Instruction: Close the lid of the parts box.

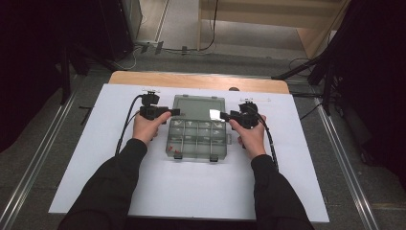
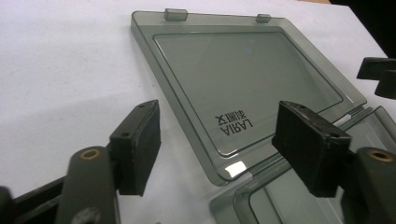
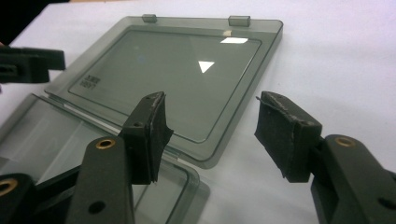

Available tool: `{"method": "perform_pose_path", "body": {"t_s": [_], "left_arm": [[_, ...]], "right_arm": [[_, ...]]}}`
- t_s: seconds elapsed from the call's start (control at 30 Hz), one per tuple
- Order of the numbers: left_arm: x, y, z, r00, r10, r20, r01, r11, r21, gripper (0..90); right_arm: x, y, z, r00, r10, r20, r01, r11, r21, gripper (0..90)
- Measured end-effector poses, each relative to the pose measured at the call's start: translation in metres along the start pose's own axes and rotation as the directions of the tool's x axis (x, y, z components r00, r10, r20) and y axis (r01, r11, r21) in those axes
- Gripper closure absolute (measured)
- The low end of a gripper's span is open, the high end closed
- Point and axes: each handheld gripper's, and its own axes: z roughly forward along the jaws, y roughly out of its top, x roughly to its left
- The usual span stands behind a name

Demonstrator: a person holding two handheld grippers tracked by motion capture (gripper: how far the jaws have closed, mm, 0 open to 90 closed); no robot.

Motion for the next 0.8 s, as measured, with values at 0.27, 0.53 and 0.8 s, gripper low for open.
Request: {"method": "perform_pose_path", "body": {"t_s": [0.27,0.53,0.8], "left_arm": [[-0.002,-0.002,0.008,0.9999,0.005,-0.013,-0.005,0.9999,0.010,33.0],[-0.003,-0.004,0.011,0.9997,-0.013,0.022,0.012,0.9996,0.025,35.2],[-0.002,-0.007,0.018,0.9993,-0.034,0.014,0.033,0.9980,0.054,39.1]], "right_arm": [[-0.001,0.003,0.011,0.9992,0.041,-0.004,-0.040,0.999,0.035,47.3],[0.002,0.000,0.023,0.9986,0.053,0.003,-0.053,0.995,0.081,45.5],[-0.001,-0.001,0.031,0.9951,0.097,-0.020,-0.094,0.990,0.108,43.7]]}}
